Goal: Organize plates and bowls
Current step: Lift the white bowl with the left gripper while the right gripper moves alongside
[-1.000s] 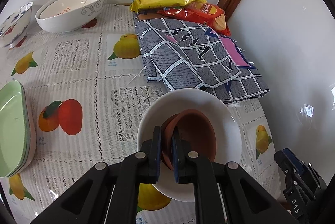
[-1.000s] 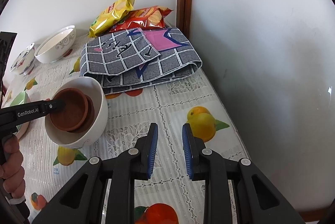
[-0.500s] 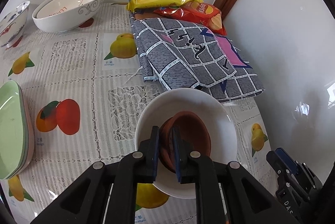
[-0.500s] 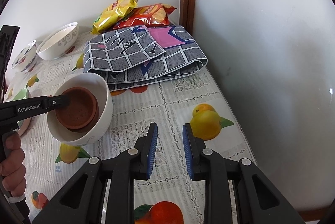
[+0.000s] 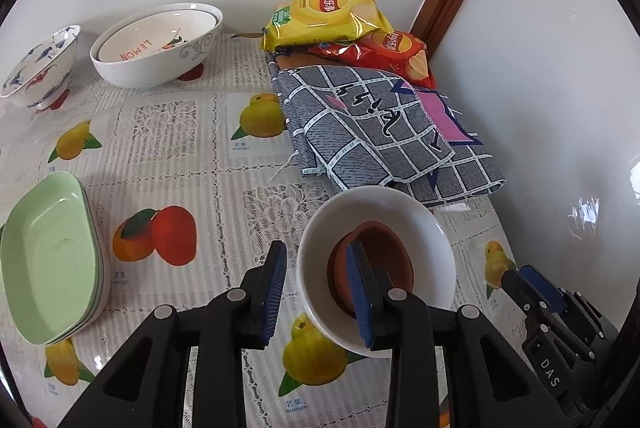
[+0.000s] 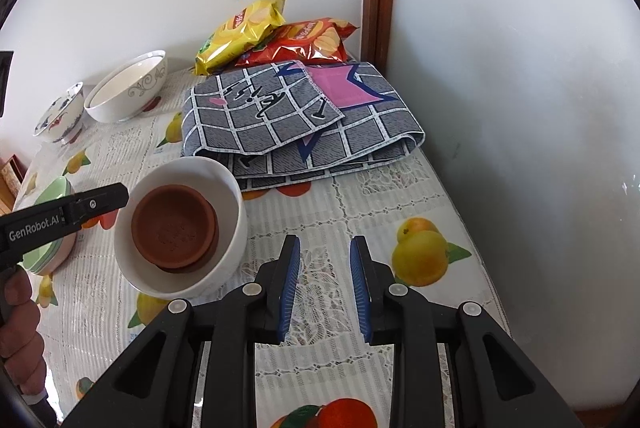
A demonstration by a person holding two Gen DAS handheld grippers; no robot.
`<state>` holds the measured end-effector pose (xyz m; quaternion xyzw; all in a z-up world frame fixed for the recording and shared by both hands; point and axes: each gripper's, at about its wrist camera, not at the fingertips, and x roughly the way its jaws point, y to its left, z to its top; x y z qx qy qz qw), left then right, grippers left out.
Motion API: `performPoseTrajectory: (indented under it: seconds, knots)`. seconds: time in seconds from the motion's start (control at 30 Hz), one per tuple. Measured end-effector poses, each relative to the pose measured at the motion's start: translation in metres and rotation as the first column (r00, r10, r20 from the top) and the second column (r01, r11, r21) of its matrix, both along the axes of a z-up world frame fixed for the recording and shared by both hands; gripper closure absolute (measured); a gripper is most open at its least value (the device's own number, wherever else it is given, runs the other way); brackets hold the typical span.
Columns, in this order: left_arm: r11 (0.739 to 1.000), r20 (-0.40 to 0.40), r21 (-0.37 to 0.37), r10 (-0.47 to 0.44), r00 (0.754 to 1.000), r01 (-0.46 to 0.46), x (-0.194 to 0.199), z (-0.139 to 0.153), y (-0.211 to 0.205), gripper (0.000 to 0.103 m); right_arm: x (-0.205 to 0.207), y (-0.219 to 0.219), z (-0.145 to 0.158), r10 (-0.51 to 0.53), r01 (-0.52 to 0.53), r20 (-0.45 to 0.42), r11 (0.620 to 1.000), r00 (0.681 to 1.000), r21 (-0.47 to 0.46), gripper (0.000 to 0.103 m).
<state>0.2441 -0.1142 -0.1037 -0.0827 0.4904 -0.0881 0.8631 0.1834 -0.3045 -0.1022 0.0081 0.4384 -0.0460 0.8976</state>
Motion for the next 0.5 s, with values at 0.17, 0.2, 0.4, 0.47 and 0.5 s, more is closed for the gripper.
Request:
performPoseTrajectory:
  seconds: [0.17,0.2,0.4,0.47,0.5]
  knots:
    - [1.0,-0.021,-0.002,0.024,0.999,-0.024,-0.001,-0.005,0.014,0.074,0.007,0.007,0.0,0.019,-0.019,0.004,1.0,1.0,0.019,0.077]
    - [1.0,-0.024,-0.004,0.027,0.999,-0.027,0.0,-0.005,0.016,0.074,0.008,0.009,-0.001,0.024,-0.024,0.003,0.999,1.0,0.023,0.077]
    - [1.0,-0.038,-0.007,0.022,0.999,-0.023,0.002,-0.011,0.018,0.074,0.021,0.021,-0.006,0.05,-0.05,-0.016,0.998,0.999,0.044,0.077]
    - [1.0,-0.043,-0.009,0.013,0.999,-0.014,0.003,-0.013,0.016,0.074,0.024,0.025,-0.008,0.056,-0.055,-0.015,0.997,0.998,0.045,0.077]
    - [1.0,-0.045,-0.009,0.011,0.999,-0.011,0.004,-0.014,0.015,0.074,0.025,0.027,-0.009,0.058,-0.057,-0.017,0.997,0.998,0.049,0.077]
